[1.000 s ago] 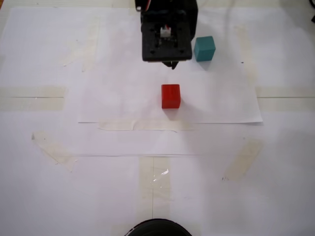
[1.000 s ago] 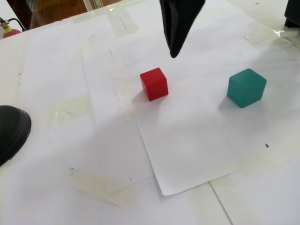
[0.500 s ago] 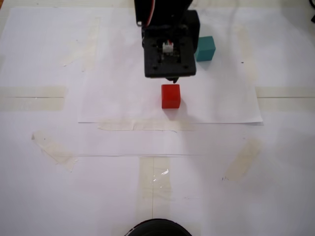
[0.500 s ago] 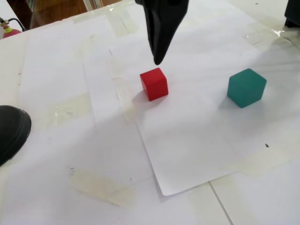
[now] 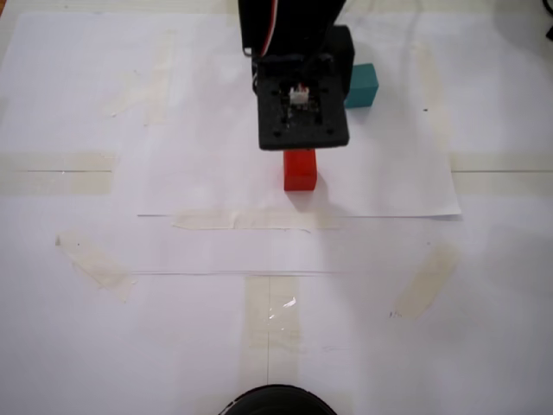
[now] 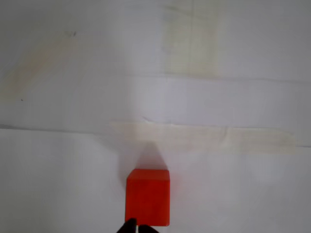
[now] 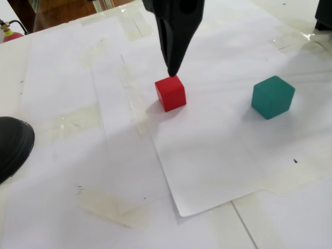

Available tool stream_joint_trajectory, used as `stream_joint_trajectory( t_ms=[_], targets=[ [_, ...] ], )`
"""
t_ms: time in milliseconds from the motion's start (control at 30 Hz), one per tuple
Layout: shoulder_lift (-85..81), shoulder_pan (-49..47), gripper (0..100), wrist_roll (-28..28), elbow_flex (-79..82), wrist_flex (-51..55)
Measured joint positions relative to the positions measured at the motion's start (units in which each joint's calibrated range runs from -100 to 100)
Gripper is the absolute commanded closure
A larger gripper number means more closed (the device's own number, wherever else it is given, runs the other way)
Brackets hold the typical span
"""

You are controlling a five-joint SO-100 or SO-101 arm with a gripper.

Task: Put the red cube on the top of the blue cube.

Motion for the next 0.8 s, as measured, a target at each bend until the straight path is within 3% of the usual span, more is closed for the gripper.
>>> stream_joint_trajectory(
  t_ms=[300, 800],
  targets=[
    [0.0, -0.73, 75, 0.2, 0.0, 0.0],
    [0.09, -2.92, 75, -0.78, 0.36, -2.85]
  ],
)
